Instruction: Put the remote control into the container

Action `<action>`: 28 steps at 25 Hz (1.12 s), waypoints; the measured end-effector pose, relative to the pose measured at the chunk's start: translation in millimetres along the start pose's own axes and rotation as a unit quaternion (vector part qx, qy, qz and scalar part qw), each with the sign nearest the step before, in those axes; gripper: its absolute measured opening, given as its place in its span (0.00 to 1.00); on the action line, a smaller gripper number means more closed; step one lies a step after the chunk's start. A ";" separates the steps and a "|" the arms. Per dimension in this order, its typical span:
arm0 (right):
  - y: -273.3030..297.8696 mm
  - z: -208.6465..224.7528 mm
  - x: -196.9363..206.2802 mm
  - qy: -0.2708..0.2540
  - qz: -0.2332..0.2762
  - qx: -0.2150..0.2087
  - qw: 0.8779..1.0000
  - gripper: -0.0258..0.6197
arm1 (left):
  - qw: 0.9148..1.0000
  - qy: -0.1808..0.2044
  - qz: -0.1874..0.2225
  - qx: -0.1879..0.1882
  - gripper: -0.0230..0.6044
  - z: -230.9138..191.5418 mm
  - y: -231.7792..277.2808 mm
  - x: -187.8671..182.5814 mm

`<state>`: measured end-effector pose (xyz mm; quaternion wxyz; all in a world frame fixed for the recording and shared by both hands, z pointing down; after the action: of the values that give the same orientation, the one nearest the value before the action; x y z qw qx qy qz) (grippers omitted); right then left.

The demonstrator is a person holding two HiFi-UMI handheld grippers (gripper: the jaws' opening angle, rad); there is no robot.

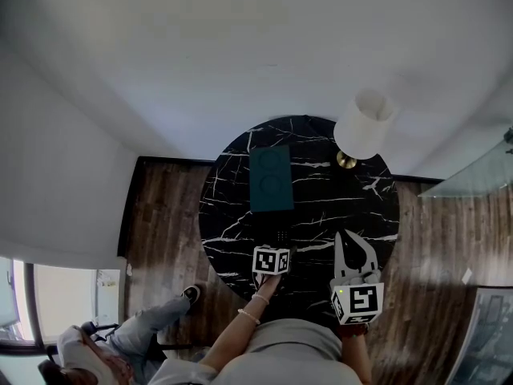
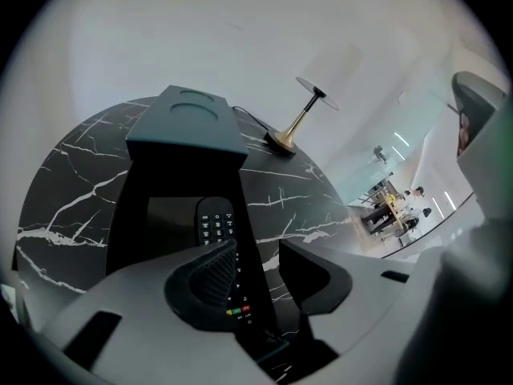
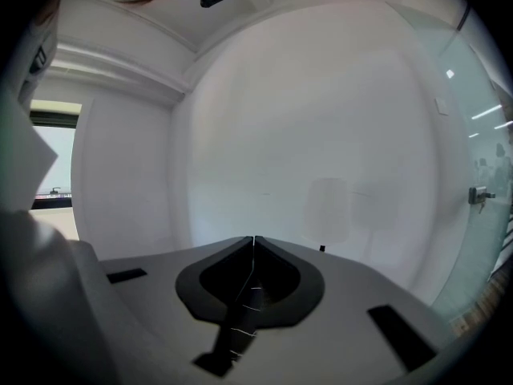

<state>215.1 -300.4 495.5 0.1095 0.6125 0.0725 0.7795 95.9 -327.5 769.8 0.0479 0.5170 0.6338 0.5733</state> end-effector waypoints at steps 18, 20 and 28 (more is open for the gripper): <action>8.2 7.6 25.8 -0.003 -0.027 0.016 1.000 0.06 | 0.994 0.022 0.093 -0.050 0.05 -21.3 -46.7 -23.8; 8.4 5.3 27.8 -0.001 -0.028 0.014 1.000 0.06 | 0.992 0.024 0.112 -0.048 0.05 -17.2 -57.8 -31.4; 7.9 -10.4 27.8 0.003 -0.025 -0.004 1.000 0.06 | 0.973 0.054 0.220 -0.040 0.05 12.7 -122.6 -79.9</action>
<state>198.1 -300.7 521.1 0.1310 0.6075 0.0854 0.7787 67.4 -352.1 627.8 -0.0928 0.6098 0.4825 0.6218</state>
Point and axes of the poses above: the fingertips, and each gripper's own axes: y forward along the fingers, z to its right, x out of its underside, the point moved 1 cm from there along -y, backward along the fingers, and after that the axes turned 14 degrees about y, right-handed, at the moved point
